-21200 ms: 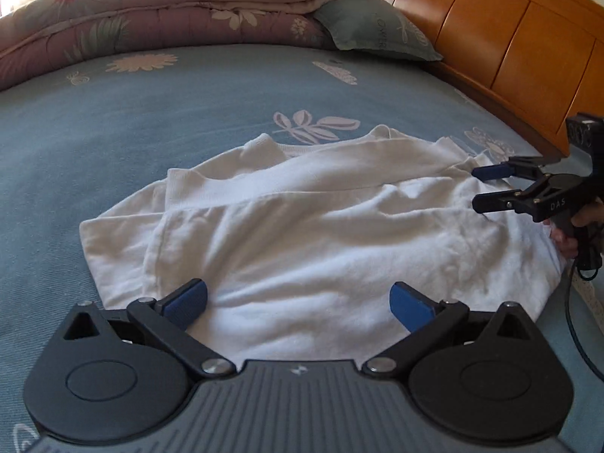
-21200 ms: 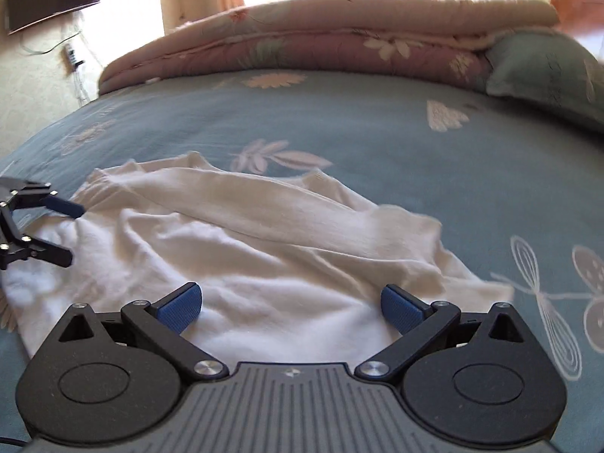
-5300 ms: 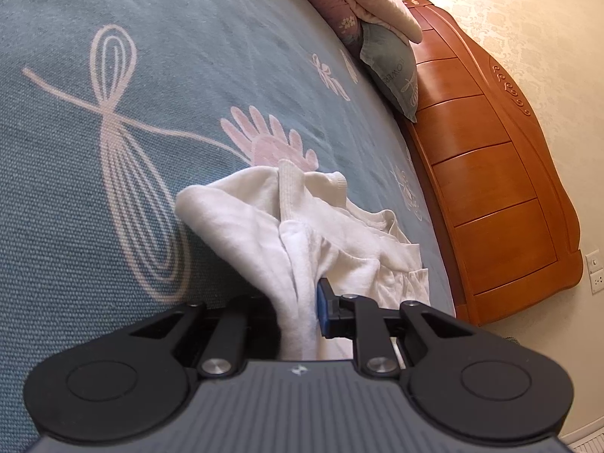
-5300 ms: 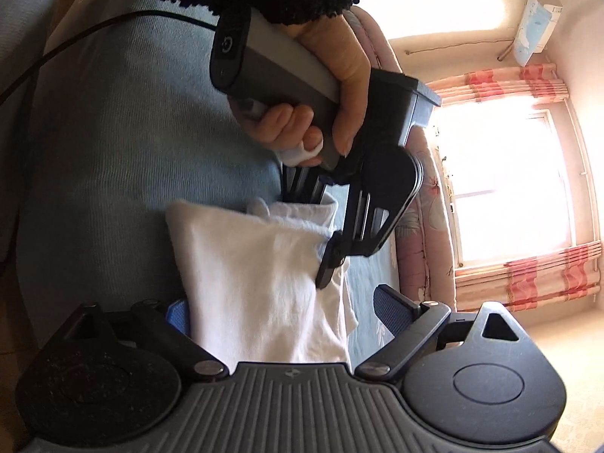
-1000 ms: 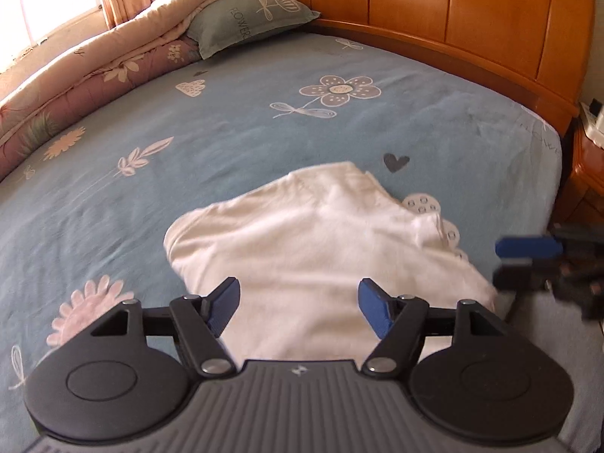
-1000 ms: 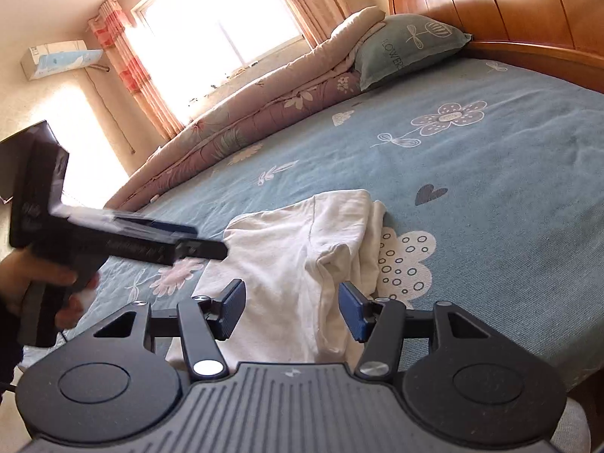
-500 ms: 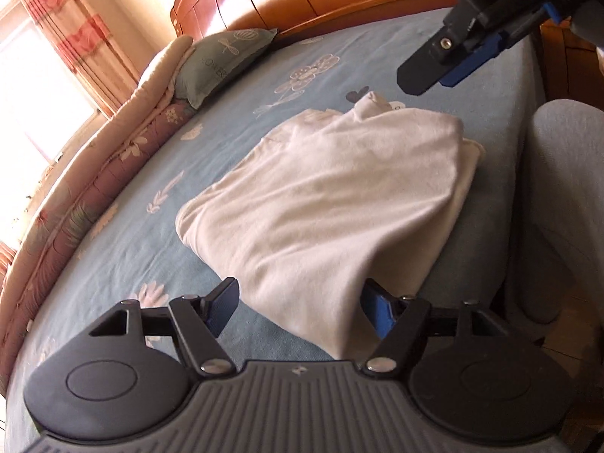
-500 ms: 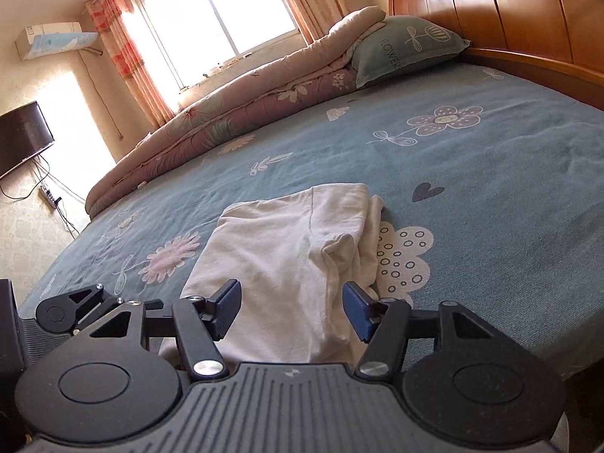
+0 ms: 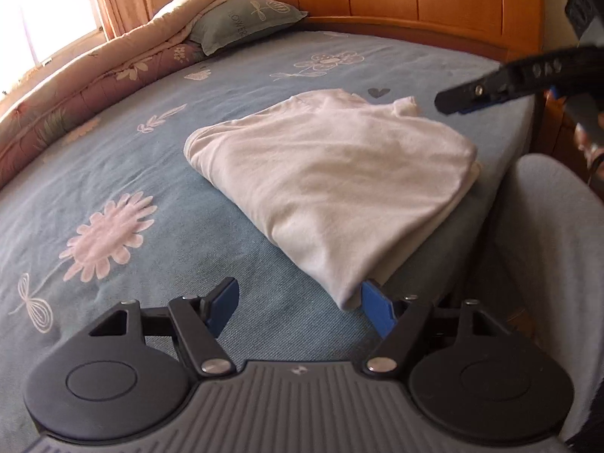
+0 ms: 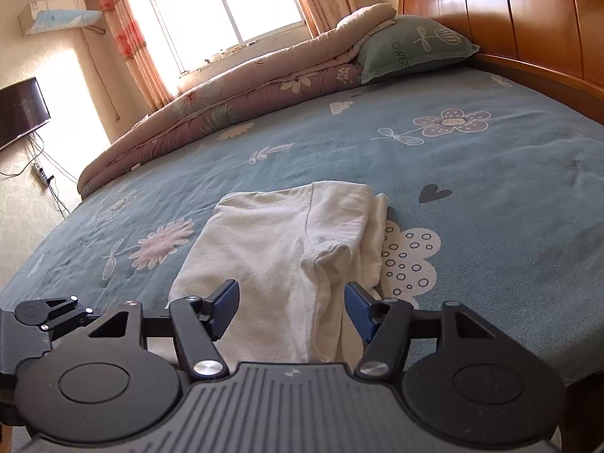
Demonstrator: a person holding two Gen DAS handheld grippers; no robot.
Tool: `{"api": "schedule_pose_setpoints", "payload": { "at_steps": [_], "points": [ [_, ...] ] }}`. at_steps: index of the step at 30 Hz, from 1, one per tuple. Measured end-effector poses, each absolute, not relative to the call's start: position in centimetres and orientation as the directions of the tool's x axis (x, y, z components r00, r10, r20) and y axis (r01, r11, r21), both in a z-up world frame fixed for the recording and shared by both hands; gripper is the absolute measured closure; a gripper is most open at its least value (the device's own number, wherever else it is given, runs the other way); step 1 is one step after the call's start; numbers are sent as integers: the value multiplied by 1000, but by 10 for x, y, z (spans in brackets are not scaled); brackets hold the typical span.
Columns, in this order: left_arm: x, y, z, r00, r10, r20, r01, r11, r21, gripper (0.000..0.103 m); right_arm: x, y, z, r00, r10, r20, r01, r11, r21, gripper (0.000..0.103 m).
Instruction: Fold clothes
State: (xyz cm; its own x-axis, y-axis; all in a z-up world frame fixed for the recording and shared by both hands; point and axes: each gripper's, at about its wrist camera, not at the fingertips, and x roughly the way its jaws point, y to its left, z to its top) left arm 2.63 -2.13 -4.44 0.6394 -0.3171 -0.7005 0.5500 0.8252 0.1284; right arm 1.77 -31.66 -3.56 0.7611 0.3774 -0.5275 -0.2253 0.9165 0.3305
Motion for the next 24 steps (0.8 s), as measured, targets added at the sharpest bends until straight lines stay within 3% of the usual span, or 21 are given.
{"api": "schedule_pose_setpoints", "payload": {
  "at_steps": [8, 12, 14, 20, 24],
  "points": [
    [78, 16, -2, 687, -398, -607, 420, 900, -114, 27, 41, -264, -26, 719, 460, -520, -475, 873, 116, 36],
    [96, 1, 5, 682, -431, -591, 458, 882, -115, 27, 65, -253, -49, 708, 390, -589, -476, 880, 10, 37],
    [102, -11, 3, 662, -467, -586, 501, 857, -117, 27, 72, -266, -65, 692, 342, -635, -448, 894, -7, 47],
    [121, -51, -32, 586, -524, -619, 619, 782, -75, 27, 61, -282, -74, 685, 345, -642, -465, 885, -21, 48],
    [127, -64, -70, 532, -473, -702, 634, 773, -40, 27, 62, -284, -75, 684, 358, -636, -461, 888, 4, 48]
  ]
}}
